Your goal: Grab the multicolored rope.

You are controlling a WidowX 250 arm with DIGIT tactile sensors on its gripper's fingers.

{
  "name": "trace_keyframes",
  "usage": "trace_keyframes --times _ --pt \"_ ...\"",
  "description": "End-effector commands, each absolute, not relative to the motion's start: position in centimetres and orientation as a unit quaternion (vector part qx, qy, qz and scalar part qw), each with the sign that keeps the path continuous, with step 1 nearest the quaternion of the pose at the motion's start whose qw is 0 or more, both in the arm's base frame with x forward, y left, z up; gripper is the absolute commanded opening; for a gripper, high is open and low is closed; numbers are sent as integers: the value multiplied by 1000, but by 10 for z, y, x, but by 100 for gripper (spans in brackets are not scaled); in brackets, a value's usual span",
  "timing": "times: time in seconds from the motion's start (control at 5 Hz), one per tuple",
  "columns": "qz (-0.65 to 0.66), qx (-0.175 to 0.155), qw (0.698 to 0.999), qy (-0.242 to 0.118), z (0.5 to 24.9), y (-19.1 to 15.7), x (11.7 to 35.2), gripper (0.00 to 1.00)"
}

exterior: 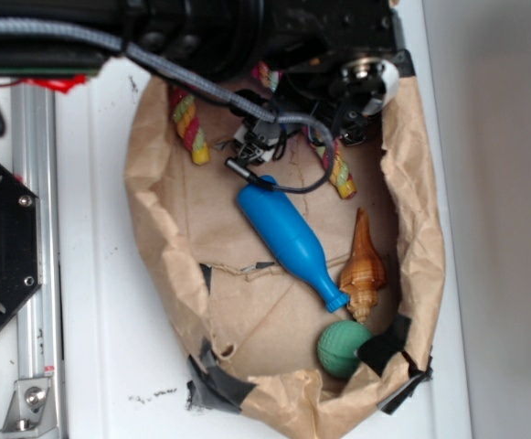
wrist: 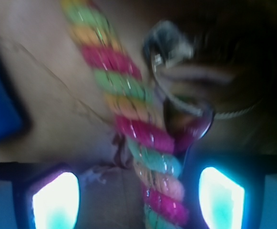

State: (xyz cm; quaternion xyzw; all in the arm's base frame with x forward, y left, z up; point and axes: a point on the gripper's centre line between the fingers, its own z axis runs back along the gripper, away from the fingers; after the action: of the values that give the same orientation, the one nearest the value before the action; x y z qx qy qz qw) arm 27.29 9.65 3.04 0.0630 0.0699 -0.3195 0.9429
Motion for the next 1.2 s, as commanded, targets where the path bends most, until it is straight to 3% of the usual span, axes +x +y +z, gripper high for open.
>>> trace_keyframes --times 0.0,0.2,0.4,0.6,0.8,1.0 --pt "-306 64 946 85 18 100 277 100" --pt "-287 46 953 83 16 102 284 76" --pt "-275 50 957 79 15 102 288 0" --pt "-195 66 976 68 25 106 281 5" --pt "-77 3 997 -17 56 102 266 0" --pt "-60 -76 994 -51 104 71 259 0"
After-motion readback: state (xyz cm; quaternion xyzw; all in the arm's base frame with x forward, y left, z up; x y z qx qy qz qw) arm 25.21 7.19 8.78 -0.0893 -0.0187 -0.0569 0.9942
